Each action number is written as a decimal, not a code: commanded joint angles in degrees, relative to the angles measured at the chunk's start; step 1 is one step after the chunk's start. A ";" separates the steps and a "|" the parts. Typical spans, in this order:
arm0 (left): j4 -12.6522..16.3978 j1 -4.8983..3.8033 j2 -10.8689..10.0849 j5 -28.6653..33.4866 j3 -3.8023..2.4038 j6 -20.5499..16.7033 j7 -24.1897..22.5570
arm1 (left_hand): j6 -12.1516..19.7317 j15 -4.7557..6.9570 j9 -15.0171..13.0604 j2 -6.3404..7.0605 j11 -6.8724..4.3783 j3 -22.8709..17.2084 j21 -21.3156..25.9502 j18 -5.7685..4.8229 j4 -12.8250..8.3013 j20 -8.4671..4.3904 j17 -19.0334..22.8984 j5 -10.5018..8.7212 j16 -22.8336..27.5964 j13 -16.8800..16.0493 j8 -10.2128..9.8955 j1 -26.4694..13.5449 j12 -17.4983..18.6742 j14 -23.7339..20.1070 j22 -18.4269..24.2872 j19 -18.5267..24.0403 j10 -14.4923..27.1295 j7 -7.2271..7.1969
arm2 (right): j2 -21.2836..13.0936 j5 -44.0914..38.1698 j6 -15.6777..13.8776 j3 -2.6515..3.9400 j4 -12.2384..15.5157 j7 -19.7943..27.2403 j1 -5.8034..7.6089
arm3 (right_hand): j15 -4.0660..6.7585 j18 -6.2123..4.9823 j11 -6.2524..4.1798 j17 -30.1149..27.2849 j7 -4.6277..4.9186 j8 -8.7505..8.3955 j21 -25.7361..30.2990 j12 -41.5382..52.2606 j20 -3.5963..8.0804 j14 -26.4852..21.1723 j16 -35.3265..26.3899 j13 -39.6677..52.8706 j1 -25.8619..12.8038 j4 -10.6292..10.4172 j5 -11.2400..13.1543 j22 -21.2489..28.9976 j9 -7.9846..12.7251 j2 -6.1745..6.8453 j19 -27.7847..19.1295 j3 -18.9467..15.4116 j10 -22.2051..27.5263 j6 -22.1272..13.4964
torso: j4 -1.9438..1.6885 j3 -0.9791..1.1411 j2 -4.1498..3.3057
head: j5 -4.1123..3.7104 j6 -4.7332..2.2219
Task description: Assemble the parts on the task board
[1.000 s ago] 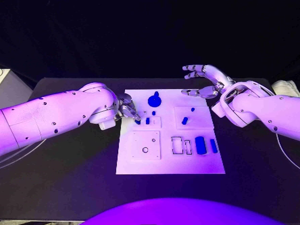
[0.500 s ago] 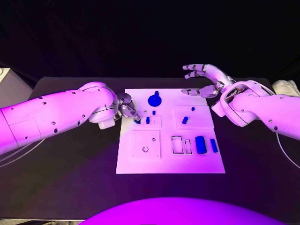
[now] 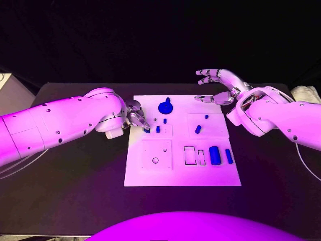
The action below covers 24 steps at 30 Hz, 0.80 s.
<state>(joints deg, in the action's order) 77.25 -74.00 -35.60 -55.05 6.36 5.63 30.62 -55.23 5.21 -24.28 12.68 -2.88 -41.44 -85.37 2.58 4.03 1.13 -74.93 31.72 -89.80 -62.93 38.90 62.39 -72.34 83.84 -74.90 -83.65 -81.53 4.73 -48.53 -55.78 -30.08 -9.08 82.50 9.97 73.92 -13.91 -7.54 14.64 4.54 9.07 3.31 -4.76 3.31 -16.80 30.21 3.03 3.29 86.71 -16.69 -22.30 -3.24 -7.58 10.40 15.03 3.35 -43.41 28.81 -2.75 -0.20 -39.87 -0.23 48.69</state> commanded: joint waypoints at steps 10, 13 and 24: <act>0.10 0.32 0.64 0.24 0.27 1.88 0.46 | -4.79 0.58 -13.21 -0.51 -0.42 2.05 -0.17 -0.48 -0.64 -0.29 -15.07 -1.58 -0.20 -0.41 -0.13 -1.60 -0.14 6.16 -6.95 -0.61 -0.55 -4.44 | -0.12 -0.26 0.54 0.01 0.24 0.59 -0.01 | 0.05 0.94 -0.12 -0.09 7.94 0.35 -0.20 0.02 -0.02 0.30 -0.05 0.07 -0.03 -0.01 -0.05 0.06 -0.06 -0.50 -0.45 0.44 -0.49 0.50 | 0.06 -0.02 -0.08 | -0.31 0.10; 0.03 0.32 0.76 0.27 0.27 1.80 0.44 | -4.86 0.62 -13.15 -0.54 -0.46 2.78 -0.12 -0.46 -0.24 -0.33 -15.07 -1.79 -0.20 -0.39 -0.23 -1.85 -0.07 6.16 -6.88 -0.56 -0.53 -4.50 | -0.15 -0.26 0.54 0.01 0.27 0.58 -0.01 | 0.05 0.94 -0.12 -0.09 7.94 0.35 -0.20 0.02 -0.02 0.30 -0.05 0.07 -0.03 -0.01 -0.05 0.06 -0.06 -0.50 -0.45 0.44 -0.49 0.50 | 0.00 -0.03 0.00 | -0.37 0.16; -0.07 0.32 0.96 0.30 0.27 1.55 0.37 | -5.09 0.73 -12.95 -0.41 -0.58 5.34 -0.06 -0.46 1.03 -0.45 -15.07 -2.69 -0.20 -0.42 -0.55 -2.54 0.11 6.16 -6.85 -0.56 -0.47 -4.65 | -0.21 -0.26 0.53 0.01 0.34 0.59 0.00 | 0.05 0.94 -0.12 -0.10 7.94 0.35 -0.21 0.03 -0.02 0.29 -0.05 0.07 -0.01 0.00 -0.13 0.06 -0.06 -0.52 -0.43 0.48 -0.55 0.53 | -0.03 -0.05 0.04 | -0.47 0.23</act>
<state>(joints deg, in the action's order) 77.03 -73.80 -34.82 -55.08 6.57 5.75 30.92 -60.43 5.42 -37.28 11.80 -3.47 -36.27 -85.37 2.58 5.06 0.93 -74.92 29.23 -89.79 -63.28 38.67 60.10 -72.34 84.05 -74.90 -83.85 -82.27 0.27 -48.71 -55.77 -30.07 -9.08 82.73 9.95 73.93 -13.92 -7.54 14.44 4.49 9.27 3.31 -4.76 3.31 -16.80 30.21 3.03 3.29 86.71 -16.69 -22.31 -3.24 -7.58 10.41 15.03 3.35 -43.62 29.01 -2.78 -0.22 -39.85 -0.66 48.91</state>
